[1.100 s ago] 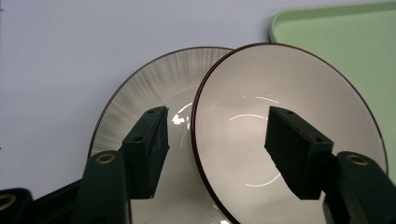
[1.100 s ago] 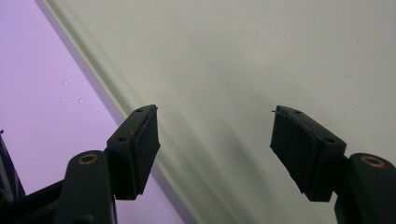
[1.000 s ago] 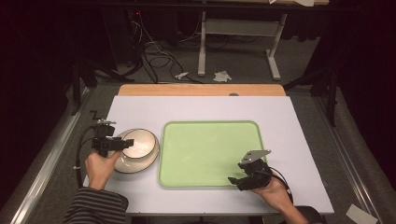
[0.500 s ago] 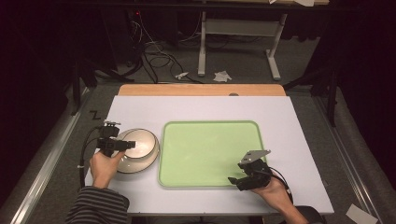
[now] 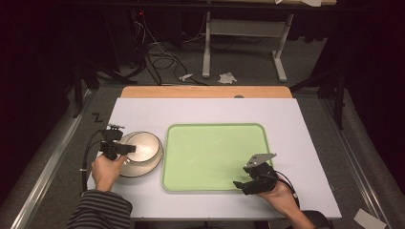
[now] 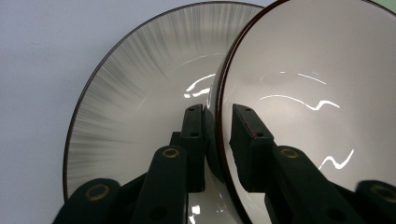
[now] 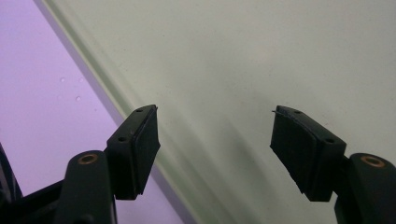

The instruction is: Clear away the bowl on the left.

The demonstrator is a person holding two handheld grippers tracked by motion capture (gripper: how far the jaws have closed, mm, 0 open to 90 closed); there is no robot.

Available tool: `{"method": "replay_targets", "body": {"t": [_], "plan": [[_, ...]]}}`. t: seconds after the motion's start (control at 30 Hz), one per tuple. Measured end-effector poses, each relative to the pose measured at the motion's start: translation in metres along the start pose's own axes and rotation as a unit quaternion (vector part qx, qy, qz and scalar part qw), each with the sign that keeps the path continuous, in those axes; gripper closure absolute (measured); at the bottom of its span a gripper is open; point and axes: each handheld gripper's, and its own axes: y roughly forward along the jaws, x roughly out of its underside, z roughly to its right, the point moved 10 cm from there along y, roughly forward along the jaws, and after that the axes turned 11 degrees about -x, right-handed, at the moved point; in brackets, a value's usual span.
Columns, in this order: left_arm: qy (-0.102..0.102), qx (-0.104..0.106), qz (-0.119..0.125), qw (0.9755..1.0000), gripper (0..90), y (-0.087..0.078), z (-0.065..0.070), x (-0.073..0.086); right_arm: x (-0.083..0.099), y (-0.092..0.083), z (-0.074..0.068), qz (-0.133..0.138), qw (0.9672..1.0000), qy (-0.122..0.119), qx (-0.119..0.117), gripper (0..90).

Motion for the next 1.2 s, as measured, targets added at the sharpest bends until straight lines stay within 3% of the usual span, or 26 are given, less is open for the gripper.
{"method": "replay_targets", "body": {"t": [0.27,0.6,0.83,0.93,1.2], "plan": [[-0.012,0.024,-0.003,0.9996,80.5,-0.002,0.001,0.000,0.001,0.001,0.001,-0.003,1.0000,-0.001,0.000,33.7],[-0.019,0.036,0.005,0.9992,82.5,-0.005,0.005,-0.003,0.001,0.000,0.001,-0.004,1.0000,-0.006,-0.002,33.8],[-0.010,0.027,0.012,0.9995,82.3,-0.009,0.005,-0.003,-0.001,-0.001,-0.001,0.004,1.0000,0.003,0.000,33.8],[-0.008,0.025,0.012,0.9996,82.2,-0.010,0.004,-0.003,0.001,-0.002,0.001,-0.001,1.0000,-0.003,-0.001,33.8],[-0.015,0.032,0.047,0.9983,81.7,-0.025,0.006,-0.011,0.000,-0.001,0.000,0.000,1.0000,-0.006,-0.001,33.8]]}}
